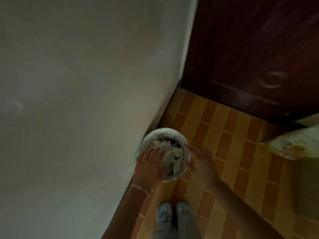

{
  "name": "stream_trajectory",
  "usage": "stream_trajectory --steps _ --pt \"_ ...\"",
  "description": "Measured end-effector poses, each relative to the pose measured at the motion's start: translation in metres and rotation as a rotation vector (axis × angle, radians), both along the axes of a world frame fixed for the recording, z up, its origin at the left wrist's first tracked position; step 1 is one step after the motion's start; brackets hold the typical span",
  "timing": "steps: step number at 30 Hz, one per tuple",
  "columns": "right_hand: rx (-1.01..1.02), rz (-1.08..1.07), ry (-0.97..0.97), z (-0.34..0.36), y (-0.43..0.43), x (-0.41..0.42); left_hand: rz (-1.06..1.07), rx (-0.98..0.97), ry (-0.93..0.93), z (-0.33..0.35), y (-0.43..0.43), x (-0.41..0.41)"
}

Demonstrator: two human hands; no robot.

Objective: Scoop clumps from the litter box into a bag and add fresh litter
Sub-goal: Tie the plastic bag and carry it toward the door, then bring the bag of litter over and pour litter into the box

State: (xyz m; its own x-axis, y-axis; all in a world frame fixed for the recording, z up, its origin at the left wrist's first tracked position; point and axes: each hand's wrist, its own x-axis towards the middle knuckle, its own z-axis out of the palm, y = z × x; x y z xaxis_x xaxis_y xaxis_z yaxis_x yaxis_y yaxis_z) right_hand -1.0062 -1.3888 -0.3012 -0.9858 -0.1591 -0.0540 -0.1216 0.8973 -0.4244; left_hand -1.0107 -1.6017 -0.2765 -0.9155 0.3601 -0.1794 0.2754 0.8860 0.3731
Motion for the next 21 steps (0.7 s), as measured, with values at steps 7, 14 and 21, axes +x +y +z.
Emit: stream_trajectory --steps 7,14,21 --pt "0.03 -0.113 0.075 0.137 0.028 0.042 -0.081 0.109 0.143 0.127 0.017 0.005" --pt "0.151 -0.278 0.121 0.239 0.061 0.108 -0.274 0.135 0.328 0.214 0.065 0.022" --pt "0.228 -0.451 0.152 0.264 0.093 0.181 -0.551 0.126 0.327 0.249 0.132 0.053"
